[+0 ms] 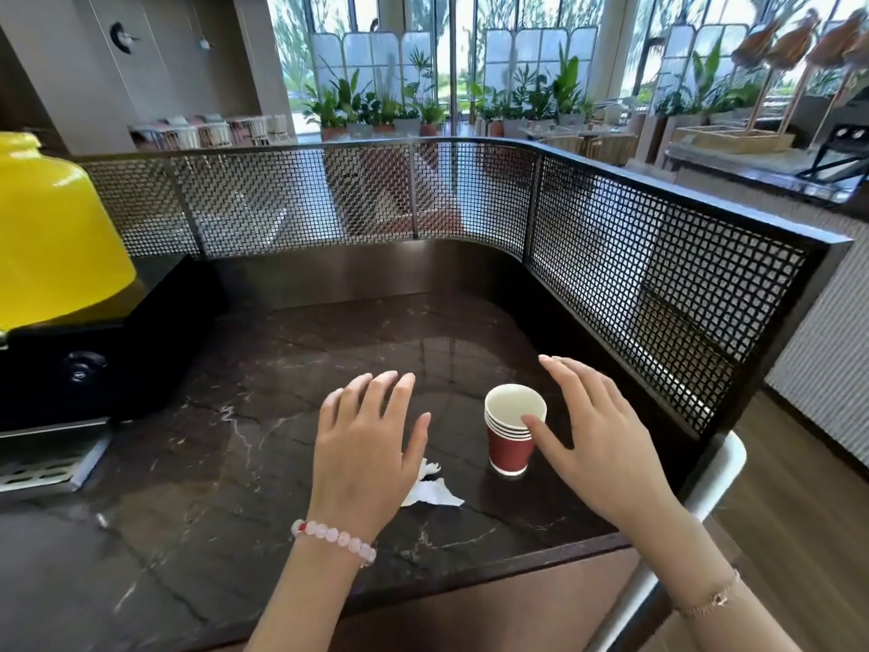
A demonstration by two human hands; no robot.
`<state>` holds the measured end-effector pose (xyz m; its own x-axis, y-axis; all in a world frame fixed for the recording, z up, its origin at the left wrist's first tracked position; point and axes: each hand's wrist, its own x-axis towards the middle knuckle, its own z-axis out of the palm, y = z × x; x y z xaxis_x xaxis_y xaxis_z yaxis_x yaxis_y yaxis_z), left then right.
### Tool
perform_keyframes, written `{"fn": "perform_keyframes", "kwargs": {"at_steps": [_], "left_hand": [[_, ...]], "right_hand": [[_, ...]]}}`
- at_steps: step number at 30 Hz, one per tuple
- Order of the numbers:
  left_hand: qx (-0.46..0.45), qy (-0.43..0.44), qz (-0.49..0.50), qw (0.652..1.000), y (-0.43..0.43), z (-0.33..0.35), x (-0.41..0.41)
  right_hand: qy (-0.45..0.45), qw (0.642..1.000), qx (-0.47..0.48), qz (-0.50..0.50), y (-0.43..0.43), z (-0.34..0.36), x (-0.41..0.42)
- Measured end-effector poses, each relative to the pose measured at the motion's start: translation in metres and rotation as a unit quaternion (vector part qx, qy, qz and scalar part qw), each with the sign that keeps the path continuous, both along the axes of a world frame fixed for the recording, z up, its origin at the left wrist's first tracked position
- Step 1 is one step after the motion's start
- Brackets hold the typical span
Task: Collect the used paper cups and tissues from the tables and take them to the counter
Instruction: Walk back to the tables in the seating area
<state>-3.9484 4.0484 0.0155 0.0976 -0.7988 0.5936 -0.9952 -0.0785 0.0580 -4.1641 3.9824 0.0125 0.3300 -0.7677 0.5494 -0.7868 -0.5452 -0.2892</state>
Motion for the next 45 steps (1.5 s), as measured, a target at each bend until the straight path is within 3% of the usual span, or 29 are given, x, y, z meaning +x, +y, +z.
{"fn": "perform_keyframes", "kwargs": {"at_steps": [14, 25, 34, 45], "left_hand": [[-0.009, -0.008, -0.100, 0.995, 0.007, 0.010, -0.020], [-0.014, 0.017, -0.231, 0.973, 0.013, 0.019, -0.095], [-0.015, 0.031, -0.337, 0.941, 0.032, 0.026, -0.219], [0.015, 0.037, -0.440, 0.897, 0.075, 0.015, -0.404]], "right_hand": [[0.056, 0.994, 0.000, -0.089, 0.055, 0.016, -0.014], [0.050, 0.979, -0.006, -0.196, 0.101, 0.027, -0.078], [0.042, 0.958, 0.003, -0.283, 0.159, 0.026, -0.189], [0.042, 0.906, 0.057, -0.418, 0.242, 0.014, -0.354]]}}
